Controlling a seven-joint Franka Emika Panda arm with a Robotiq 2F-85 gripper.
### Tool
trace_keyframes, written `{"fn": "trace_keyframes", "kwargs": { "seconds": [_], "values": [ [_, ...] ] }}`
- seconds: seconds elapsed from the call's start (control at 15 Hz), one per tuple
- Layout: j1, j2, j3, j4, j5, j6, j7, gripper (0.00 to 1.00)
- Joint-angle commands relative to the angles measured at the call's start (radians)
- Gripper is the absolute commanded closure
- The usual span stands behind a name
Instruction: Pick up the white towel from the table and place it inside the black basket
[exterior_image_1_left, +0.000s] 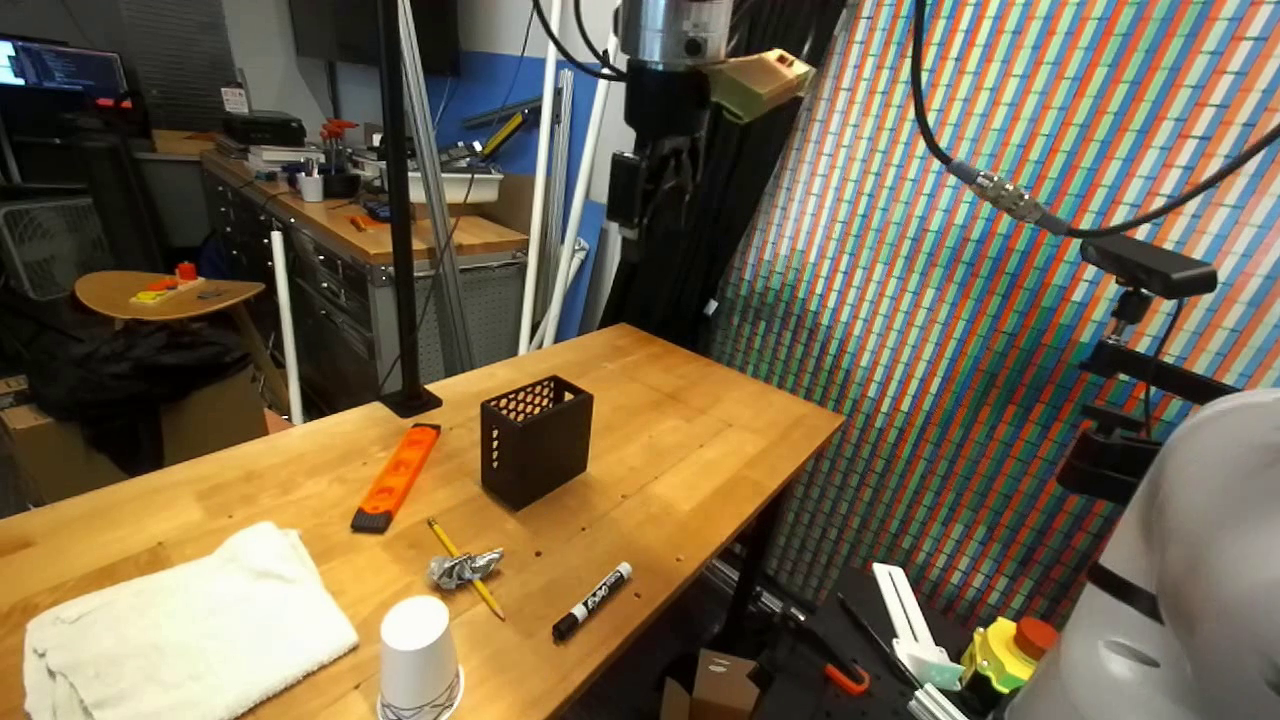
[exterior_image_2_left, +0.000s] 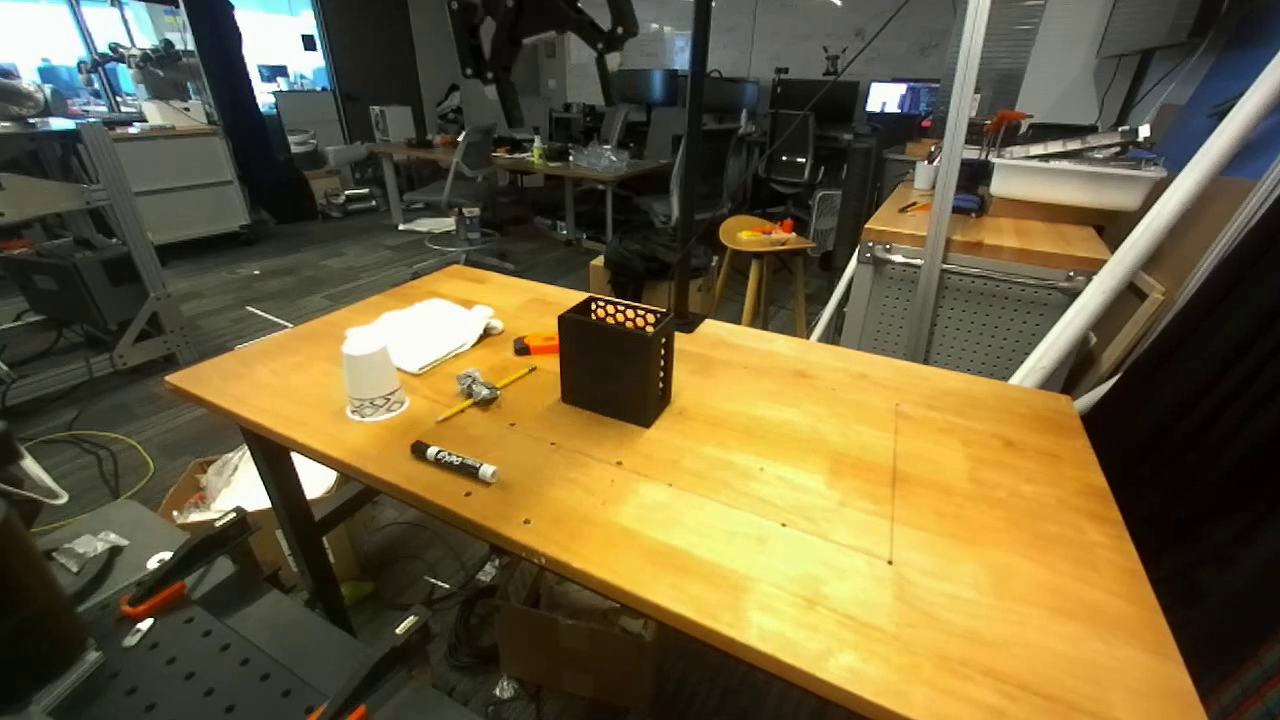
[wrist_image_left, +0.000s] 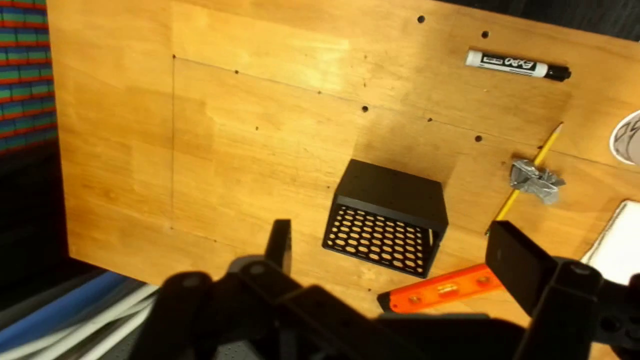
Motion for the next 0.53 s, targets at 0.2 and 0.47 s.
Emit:
{"fn": "trace_keyframes", "kwargs": {
  "seconds": [0.2, 0.47],
  "values": [
    [0.101, 0.164, 0.091, 0.144, 0.026, 0.076, 0.006, 0.00],
    [0.143, 0.255, 0.125, 0.212, 0.078, 0.168, 0.002, 0.00]
  ]
}}
